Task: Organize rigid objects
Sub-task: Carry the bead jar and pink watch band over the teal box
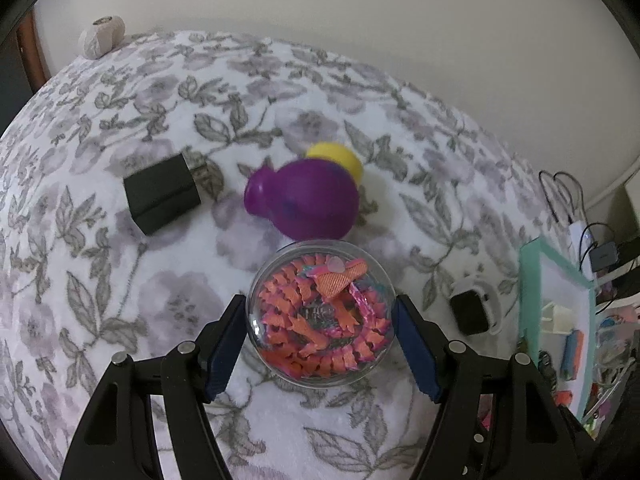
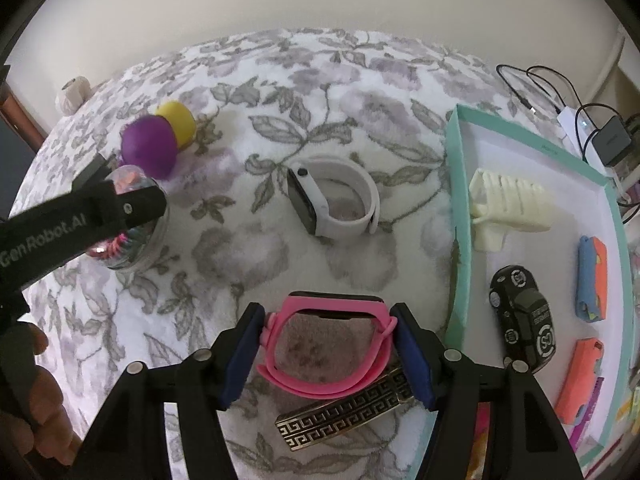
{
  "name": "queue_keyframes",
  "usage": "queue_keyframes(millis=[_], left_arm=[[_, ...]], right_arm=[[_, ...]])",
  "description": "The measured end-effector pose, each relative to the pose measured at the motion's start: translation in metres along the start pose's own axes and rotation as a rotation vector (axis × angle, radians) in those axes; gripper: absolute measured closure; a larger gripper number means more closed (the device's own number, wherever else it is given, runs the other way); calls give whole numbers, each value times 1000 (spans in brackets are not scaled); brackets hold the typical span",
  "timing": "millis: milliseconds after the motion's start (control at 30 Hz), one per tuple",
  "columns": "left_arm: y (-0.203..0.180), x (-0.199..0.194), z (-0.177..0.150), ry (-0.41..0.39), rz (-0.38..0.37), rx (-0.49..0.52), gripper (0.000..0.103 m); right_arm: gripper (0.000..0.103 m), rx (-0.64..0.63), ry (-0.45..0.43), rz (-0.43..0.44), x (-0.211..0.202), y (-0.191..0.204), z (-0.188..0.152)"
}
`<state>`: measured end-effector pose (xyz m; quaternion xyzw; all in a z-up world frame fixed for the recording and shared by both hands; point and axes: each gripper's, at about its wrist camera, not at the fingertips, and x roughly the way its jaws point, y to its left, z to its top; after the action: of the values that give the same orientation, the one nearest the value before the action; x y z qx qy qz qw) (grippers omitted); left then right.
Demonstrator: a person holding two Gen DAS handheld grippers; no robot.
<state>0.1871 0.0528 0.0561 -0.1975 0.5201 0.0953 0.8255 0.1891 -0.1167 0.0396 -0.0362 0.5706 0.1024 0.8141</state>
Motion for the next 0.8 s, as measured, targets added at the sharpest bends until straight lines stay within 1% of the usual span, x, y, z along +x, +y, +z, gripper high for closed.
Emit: queue_keyframes(millis=[200,367,633,800], left_arm=[[-3,-28,8,-63,-15,2,29],[-8,-51,15,-118,-28,13,29],[-18,-82,18,-196,-67,31,29],[-33,-95,13,-231,-90,65,29]], right_arm=[[36,15,-49,12,-20,-4,7],[36,30,-95,-1,-38,-9,8],[36,78,-172,-22,-66,-31,13],[36,123,-212,-46,-81,-54,15]])
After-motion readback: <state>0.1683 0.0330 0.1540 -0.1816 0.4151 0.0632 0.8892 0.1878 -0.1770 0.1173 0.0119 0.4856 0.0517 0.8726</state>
